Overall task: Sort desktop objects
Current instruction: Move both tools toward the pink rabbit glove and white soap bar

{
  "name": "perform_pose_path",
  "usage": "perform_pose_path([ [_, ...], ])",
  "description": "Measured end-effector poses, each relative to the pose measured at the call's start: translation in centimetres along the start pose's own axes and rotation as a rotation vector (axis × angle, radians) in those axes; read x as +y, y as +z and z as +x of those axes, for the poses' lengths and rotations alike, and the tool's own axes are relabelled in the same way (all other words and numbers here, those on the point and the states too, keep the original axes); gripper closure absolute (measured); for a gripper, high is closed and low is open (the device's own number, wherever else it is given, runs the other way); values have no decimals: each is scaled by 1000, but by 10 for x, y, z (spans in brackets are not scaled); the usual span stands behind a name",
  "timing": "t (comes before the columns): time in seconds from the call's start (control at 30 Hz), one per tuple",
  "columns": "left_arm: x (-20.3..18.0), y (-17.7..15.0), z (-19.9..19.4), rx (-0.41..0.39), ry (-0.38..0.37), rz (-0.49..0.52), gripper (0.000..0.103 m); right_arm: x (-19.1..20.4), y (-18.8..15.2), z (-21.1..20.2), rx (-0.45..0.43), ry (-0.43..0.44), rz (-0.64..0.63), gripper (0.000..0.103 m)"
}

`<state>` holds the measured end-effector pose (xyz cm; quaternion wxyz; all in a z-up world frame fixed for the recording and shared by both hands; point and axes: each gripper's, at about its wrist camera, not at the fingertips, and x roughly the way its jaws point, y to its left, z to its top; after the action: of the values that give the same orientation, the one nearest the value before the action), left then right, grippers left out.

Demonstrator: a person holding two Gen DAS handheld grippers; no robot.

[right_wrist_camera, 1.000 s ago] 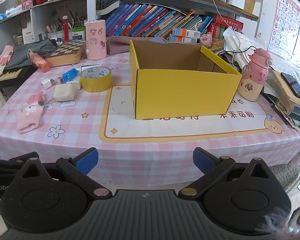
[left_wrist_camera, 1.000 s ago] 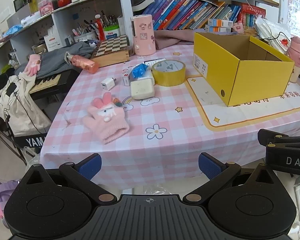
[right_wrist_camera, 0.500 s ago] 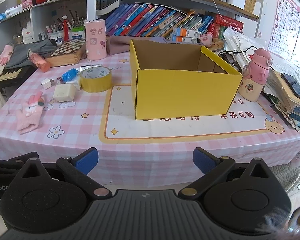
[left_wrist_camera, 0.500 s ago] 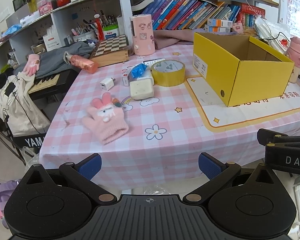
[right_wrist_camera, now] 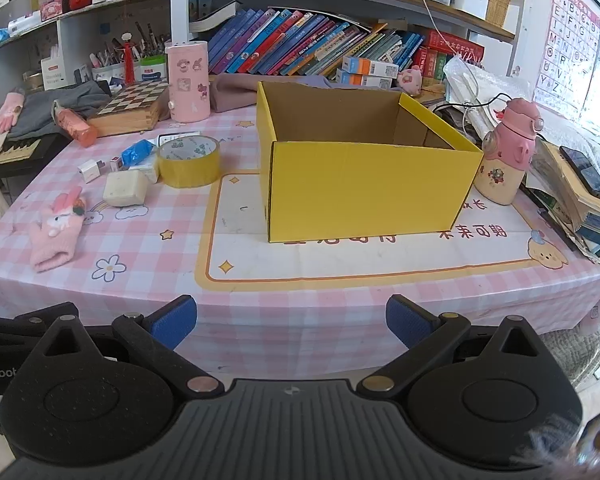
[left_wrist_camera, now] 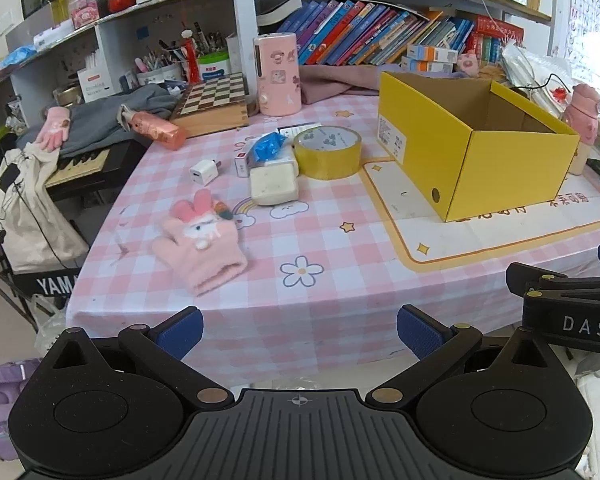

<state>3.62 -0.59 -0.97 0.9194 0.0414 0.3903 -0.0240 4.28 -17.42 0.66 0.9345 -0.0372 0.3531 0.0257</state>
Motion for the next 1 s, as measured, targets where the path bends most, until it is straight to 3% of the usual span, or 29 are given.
perform_pose_path([
  [0.43,8,-3,2,-9,6,24,0,7,2,-3,-20,-12,-2,1],
  [0.73,22,-7,-1,-26,-71,36,0,18,-1,-4,-4,-32,13,0],
  [1.0,45,-12,-5,-34,-73,5,0,34,-5,-10,-1,-32,21,2],
])
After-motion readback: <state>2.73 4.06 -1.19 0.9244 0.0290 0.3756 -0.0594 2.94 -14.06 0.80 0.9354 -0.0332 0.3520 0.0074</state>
